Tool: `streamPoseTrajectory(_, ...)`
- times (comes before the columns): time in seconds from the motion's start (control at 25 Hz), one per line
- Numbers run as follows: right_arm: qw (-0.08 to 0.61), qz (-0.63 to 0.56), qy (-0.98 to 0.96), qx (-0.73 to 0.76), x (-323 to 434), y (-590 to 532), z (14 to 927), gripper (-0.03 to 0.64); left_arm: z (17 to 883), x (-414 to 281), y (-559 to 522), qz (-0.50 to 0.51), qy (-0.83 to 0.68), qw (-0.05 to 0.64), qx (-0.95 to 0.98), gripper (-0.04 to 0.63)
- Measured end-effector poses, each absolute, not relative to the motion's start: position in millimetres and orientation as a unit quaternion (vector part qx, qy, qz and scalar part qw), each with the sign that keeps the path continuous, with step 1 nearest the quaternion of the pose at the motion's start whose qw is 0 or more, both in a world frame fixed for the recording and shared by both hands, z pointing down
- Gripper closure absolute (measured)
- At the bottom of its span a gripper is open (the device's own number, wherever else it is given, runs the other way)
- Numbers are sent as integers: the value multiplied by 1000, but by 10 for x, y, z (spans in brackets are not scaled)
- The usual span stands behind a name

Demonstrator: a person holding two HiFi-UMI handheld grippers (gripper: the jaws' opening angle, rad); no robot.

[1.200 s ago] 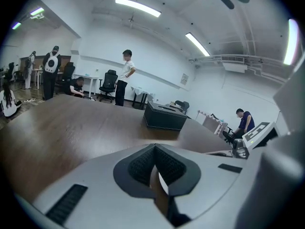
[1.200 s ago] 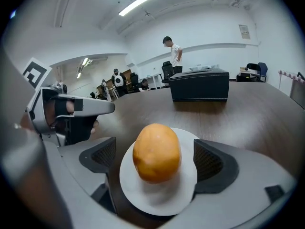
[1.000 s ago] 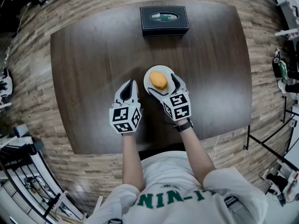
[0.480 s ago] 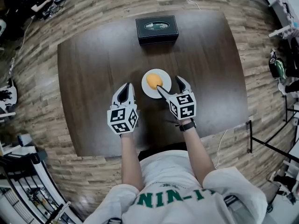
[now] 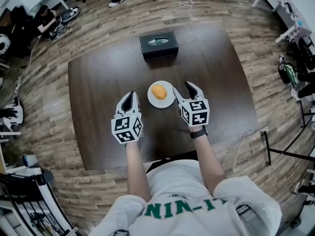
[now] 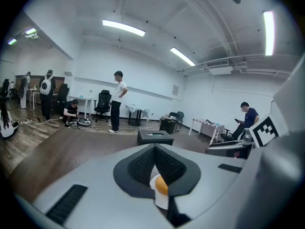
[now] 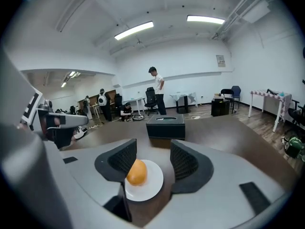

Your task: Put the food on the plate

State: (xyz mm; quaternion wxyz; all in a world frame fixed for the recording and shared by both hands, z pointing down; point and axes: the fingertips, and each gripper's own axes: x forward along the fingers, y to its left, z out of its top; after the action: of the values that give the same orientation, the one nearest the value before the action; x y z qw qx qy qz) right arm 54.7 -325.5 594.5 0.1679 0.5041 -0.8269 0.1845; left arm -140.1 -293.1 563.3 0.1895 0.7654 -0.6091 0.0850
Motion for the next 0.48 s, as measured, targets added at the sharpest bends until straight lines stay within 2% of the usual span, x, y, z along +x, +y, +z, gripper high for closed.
streamPoseTrajectory(0.48, 71, 98, -847, 518, 564, -2899, 4636, 485, 4658, -1268, -2579, 47, -597, 125, 791, 584)
